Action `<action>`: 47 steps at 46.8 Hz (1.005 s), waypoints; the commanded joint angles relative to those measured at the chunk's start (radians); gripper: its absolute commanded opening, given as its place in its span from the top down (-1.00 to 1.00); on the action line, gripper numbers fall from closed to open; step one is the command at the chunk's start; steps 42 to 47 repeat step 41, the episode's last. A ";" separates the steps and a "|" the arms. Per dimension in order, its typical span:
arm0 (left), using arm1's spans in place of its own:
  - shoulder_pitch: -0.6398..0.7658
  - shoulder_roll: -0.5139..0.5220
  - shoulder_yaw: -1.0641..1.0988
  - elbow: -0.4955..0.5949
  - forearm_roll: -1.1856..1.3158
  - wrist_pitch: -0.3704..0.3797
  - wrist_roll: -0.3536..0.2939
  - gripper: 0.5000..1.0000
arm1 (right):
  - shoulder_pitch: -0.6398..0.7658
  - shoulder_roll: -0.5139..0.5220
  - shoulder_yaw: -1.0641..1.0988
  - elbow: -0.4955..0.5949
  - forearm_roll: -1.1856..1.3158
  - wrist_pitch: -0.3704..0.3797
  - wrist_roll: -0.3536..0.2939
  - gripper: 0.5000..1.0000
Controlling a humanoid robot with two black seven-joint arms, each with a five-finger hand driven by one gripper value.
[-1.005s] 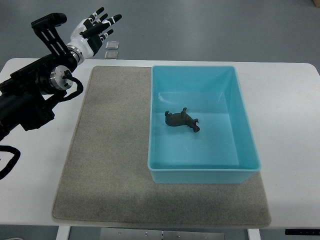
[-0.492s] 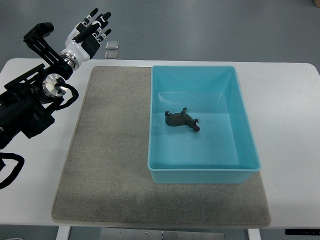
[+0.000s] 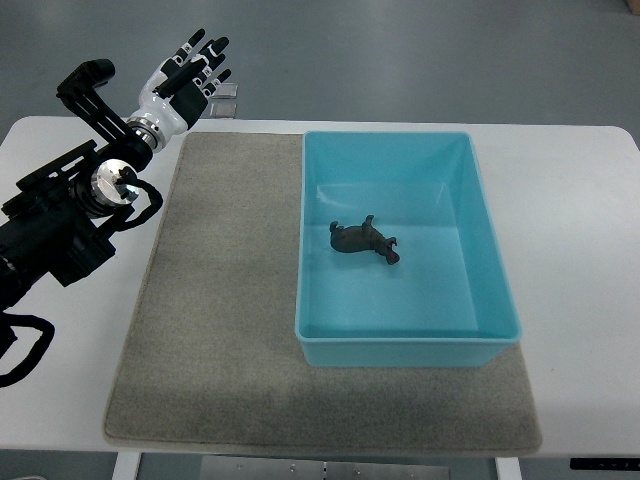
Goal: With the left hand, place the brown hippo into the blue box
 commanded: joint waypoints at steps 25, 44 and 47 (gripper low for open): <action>0.000 0.000 -0.002 0.006 0.000 -0.002 0.000 -0.99 | 0.000 0.000 0.005 0.000 0.003 0.002 0.000 -0.74; -0.008 0.008 0.000 0.005 0.000 -0.002 0.000 -0.99 | 0.054 0.000 0.006 0.097 0.000 0.002 -0.001 -0.74; -0.008 0.008 0.000 0.005 0.000 -0.002 0.000 -0.99 | 0.054 0.000 0.006 0.097 0.000 0.002 -0.001 -0.74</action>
